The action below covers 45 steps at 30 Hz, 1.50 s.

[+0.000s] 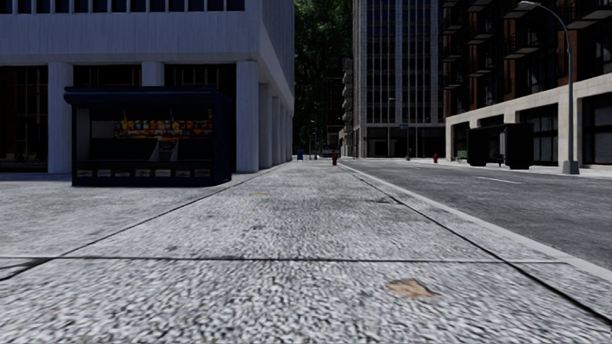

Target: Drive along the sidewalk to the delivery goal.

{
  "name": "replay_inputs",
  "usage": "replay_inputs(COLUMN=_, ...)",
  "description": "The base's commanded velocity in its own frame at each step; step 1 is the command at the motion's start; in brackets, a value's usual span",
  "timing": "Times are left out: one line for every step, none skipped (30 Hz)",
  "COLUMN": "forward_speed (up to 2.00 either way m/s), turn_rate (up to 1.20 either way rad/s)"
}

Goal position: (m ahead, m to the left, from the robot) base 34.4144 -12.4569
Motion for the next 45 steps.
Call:
replay_inputs(forward_speed=2.0, turn_rate=0.0)
replay_inputs(forward_speed=2.0, turn_rate=0.0)
replay_inputs(forward_speed=2.0, turn_rate=0.0)
replay_inputs(forward_speed=2.0, turn_rate=0.0)
replay_inputs(forward_speed=2.0, turn_rate=0.0)
replay_inputs(forward_speed=2.0, turn_rate=0.0)
replay_inputs(forward_speed=2.0, turn_rate=0.0)
replay_inputs(forward_speed=2.0, turn_rate=0.0)
replay_inputs(forward_speed=2.0, turn_rate=0.0)
replay_inputs(forward_speed=2.0, turn_rate=0.0)
replay_inputs(forward_speed=2.0, turn_rate=0.0)
replay_inputs(forward_speed=2.0, turn_rate=0.0)
replay_inputs(forward_speed=2.0, turn_rate=0.0)
replay_inputs(forward_speed=2.0, turn_rate=0.0)
replay_inputs(forward_speed=2.0, turn_rate=0.0)
replay_inputs(forward_speed=2.0, turn_rate=0.0)
replay_inputs(forward_speed=2.0, turn_rate=0.0)
replay_inputs(forward_speed=2.0, turn_rate=0.0)
replay_inputs(forward_speed=2.0, turn_rate=0.0)
replay_inputs(forward_speed=2.0, turn_rate=0.0)
replay_inputs(forward_speed=2.0, turn_rate=0.0)
replay_inputs(forward_speed=2.0, turn_rate=0.0)
replay_inputs(forward_speed=2.0, turn_rate=0.0)
replay_inputs(forward_speed=2.0, turn_rate=0.0)
replay_inputs(forward_speed=2.0, turn_rate=0.0)
replay_inputs(forward_speed=2.0, turn_rate=0.0)
replay_inputs(forward_speed=2.0, turn_rate=0.0)
replay_inputs(forward_speed=2.0, turn_rate=0.0)
replay_inputs(forward_speed=2.0, turn_rate=0.0)
replay_inputs(forward_speed=2.0, turn_rate=0.0)
replay_inputs(forward_speed=2.0, turn_rate=0.0)
replay_inputs(forward_speed=2.0, turn_rate=0.0)
replay_inputs(forward_speed=2.0, turn_rate=0.0)
replay_inputs(forward_speed=2.0, turn_rate=0.0)
replay_inputs(forward_speed=2.0, turn_rate=0.0)
replay_inputs(forward_speed=2.0, turn_rate=0.0)
replay_inputs(forward_speed=2.0, turn_rate=0.0)
replay_inputs(forward_speed=2.0, turn_rate=0.0)
replay_inputs(forward_speed=2.0, turn_rate=0.0)
replay_inputs(forward_speed=2.0, turn_rate=0.0)
replay_inputs(forward_speed=2.0, turn_rate=0.0)
replay_inputs(forward_speed=2.0, turn_rate=0.0)
replay_inputs(forward_speed=2.0, turn_rate=0.0)
replay_inputs(forward_speed=2.0, turn_rate=0.0)
replay_inputs(forward_speed=2.0, turn_rate=0.0)
